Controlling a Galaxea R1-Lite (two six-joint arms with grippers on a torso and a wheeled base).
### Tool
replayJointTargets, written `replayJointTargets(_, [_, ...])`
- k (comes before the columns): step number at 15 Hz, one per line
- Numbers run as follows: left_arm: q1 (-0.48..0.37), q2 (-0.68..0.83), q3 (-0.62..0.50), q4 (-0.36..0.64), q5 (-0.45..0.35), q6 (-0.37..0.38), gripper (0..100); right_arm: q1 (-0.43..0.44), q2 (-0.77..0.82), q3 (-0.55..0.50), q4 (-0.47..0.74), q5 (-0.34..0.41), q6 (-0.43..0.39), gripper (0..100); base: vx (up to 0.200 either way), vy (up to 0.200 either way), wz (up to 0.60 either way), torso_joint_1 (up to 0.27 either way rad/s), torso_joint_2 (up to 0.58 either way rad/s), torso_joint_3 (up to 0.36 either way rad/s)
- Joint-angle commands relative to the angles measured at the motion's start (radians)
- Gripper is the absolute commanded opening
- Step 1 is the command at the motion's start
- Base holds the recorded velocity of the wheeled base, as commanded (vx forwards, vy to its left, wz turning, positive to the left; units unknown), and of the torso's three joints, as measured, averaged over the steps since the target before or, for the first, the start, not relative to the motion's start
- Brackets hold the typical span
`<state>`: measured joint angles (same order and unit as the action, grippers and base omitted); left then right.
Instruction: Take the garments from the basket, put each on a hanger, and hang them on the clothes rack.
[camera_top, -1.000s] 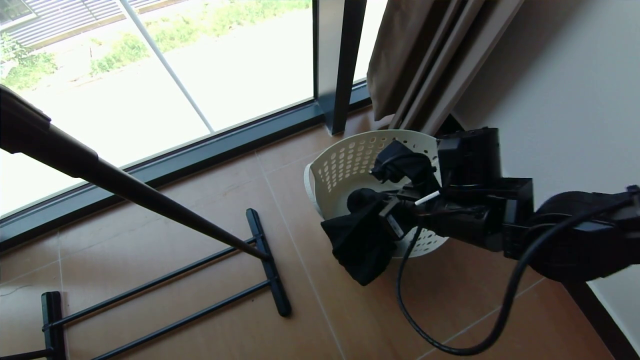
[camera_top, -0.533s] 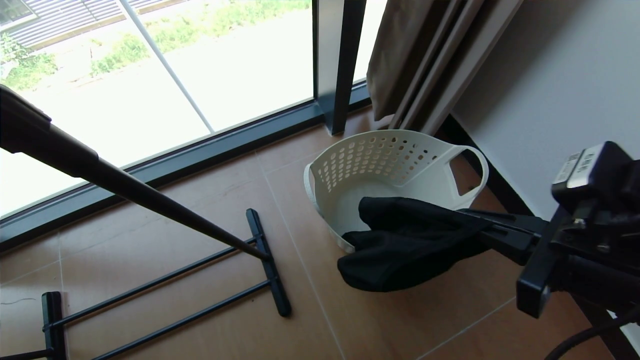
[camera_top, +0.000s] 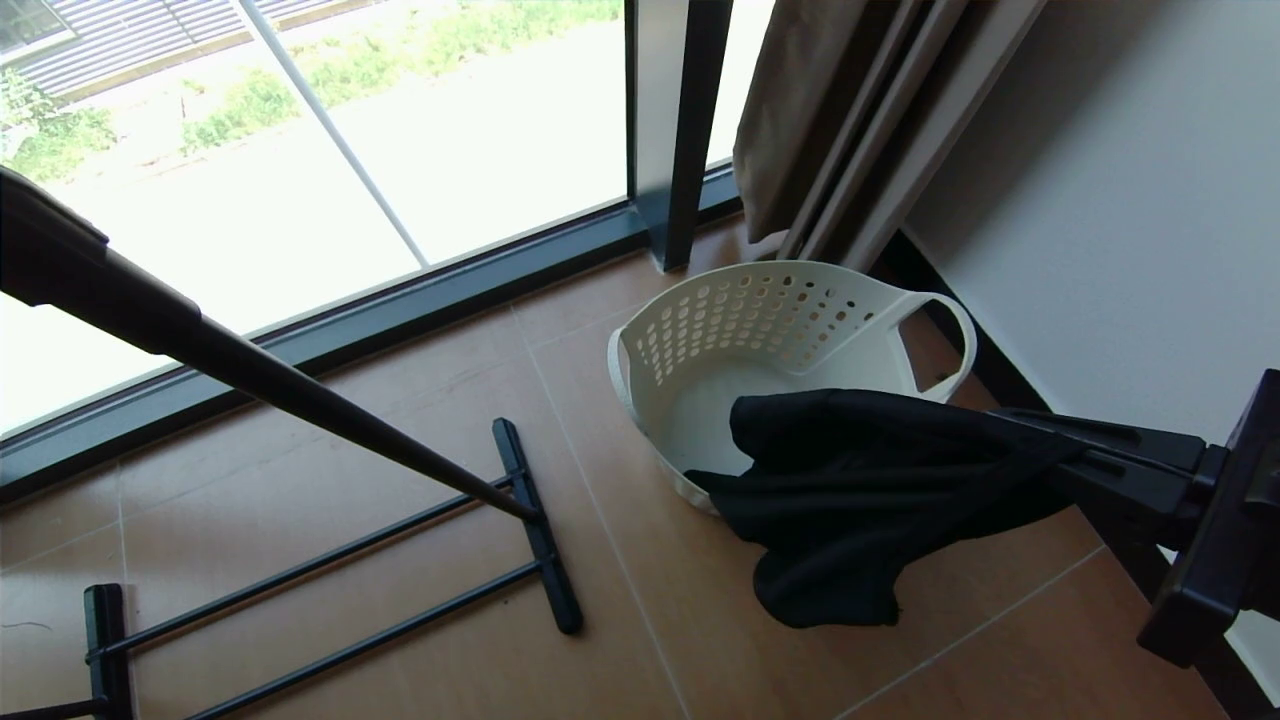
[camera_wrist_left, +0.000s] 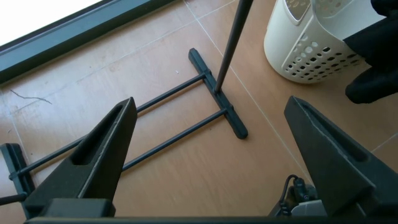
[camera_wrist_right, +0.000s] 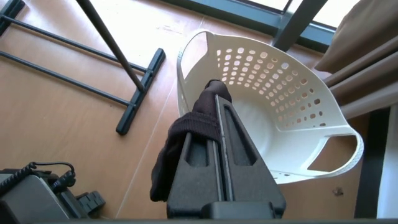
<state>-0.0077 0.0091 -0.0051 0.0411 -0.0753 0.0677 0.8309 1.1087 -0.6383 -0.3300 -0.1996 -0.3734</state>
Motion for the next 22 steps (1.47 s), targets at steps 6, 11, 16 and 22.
replayJointTargets(6, [0.0, 0.0, -0.001, 0.0, 0.0, -0.002, 100, -0.003, -0.006, 0.006, -0.009, 0.019, -0.001, 0, 0.0, 0.0, 0.0, 0.0, 0.0, 0.165])
replayJointTargets(11, [0.0, 0.0, -0.001, 0.0, 0.0, -0.005, 100, -0.003, -0.033, 0.034, -0.007, 0.019, -0.009, 0, 0.0, 0.0, 0.0, 0.0, 0.0, 0.199])
replayJointTargets(16, [0.0, 0.0, -0.001, 0.0, 0.0, -0.005, 100, -0.003, -0.032, 0.048, 0.0, 0.028, -0.036, 0, 0.0, 0.0, 0.0, 0.013, -0.11, 0.095])
replayJointTargets(22, [0.0, 0.0, -0.001, 0.0, 0.0, -0.005, 100, -0.003, -0.035, 0.049, 0.0, 0.028, -0.038, 0, 0.0, 0.0, 0.0, 0.085, -0.43, -0.154])
